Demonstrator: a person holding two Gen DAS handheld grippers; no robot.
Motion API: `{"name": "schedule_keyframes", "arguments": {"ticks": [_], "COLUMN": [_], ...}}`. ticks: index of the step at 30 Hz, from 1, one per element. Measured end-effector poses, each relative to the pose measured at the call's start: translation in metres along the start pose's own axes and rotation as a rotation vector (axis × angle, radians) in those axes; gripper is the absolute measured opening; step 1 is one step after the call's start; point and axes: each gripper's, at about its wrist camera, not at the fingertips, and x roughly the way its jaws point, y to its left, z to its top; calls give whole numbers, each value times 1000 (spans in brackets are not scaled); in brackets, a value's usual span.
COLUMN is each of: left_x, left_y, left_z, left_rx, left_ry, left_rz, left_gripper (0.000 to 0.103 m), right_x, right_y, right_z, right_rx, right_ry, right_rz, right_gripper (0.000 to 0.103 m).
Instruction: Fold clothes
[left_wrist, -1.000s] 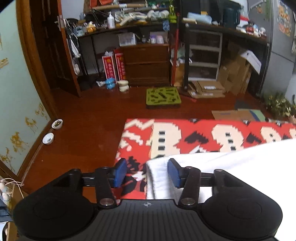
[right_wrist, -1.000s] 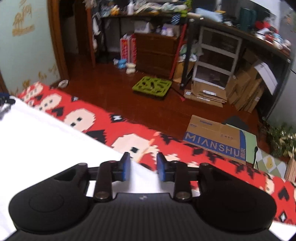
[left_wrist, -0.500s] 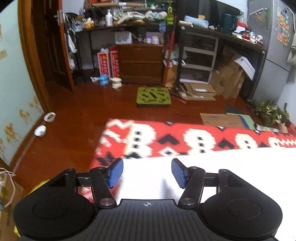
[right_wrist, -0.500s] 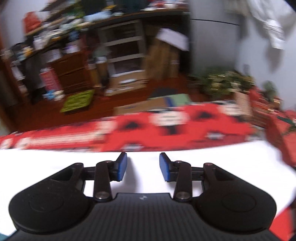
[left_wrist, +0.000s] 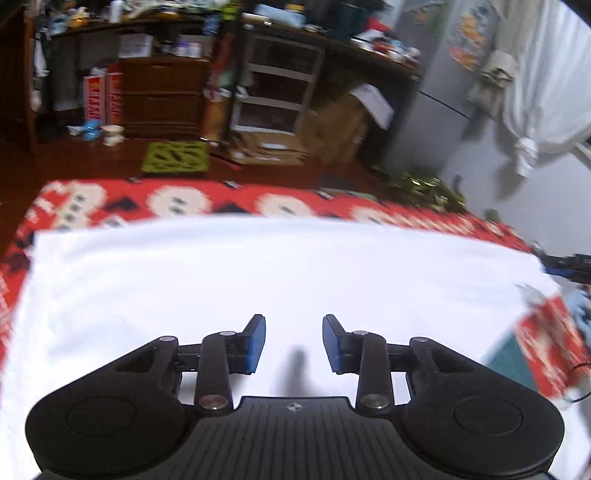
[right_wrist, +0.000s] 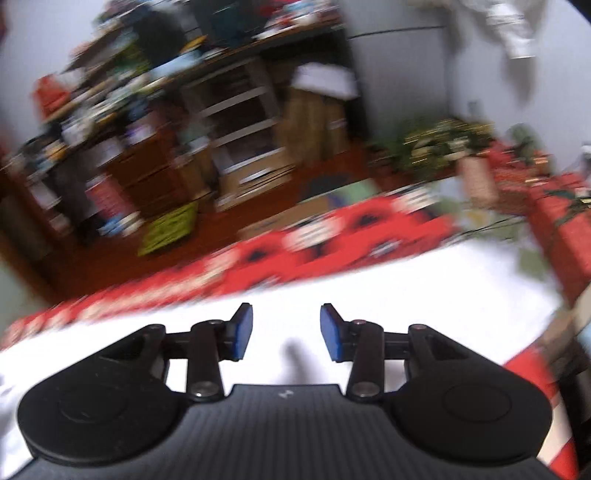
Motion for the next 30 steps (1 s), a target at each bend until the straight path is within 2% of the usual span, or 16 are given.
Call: {"name": "schedule_keyframes", "arguments": {"ticks": [5, 8, 9, 13, 16, 18, 21, 23, 25, 26, 30], "left_x": [-23, -25, -25, -26, -29, -30, -29, -29, -30, -30, -31], "left_y": [-32, -43, -46, -49, -48, -46, -42, -41, -41, -41, -39], "left_z": [-39, -63, -71, -94, -101, -105, -112, -117, -121, -122, -126], "left_rx": [9, 5, -3, -47, -59, -76, -102, -104, -97, -93, -95], "left_ry": [-10, 0, 6, 4, -13, -25, -30, -42, -53, -57, -72], "left_rz": [-36, -23, -20, -39, -49, -57, -80, -87, -90, -91, -105], "left_gripper": [33, 33, 33, 33, 33, 33, 33, 33, 33, 33, 33], "right_x": [-26, -24, -22, -12, -2, 13, 37, 47, 50, 52, 60], "right_y": [99, 151, 167, 215, 232, 241, 259, 263, 269, 271, 267], "right_z": [-61, -107, -120, -161, -177, -172, -173, -174, -176, -176, -170], "right_rx": [-14, 2, -19, -95, -91, -102, -160, -135, -141, -147, -145], "right_ry": [121, 210, 230, 264, 269, 264, 232, 216, 197, 188, 161], "right_rz": [278, 381, 391, 379, 378, 382, 335, 365, 360, 353, 303], "right_gripper": [45, 45, 45, 45, 45, 44, 44, 42, 7, 3, 3]}}
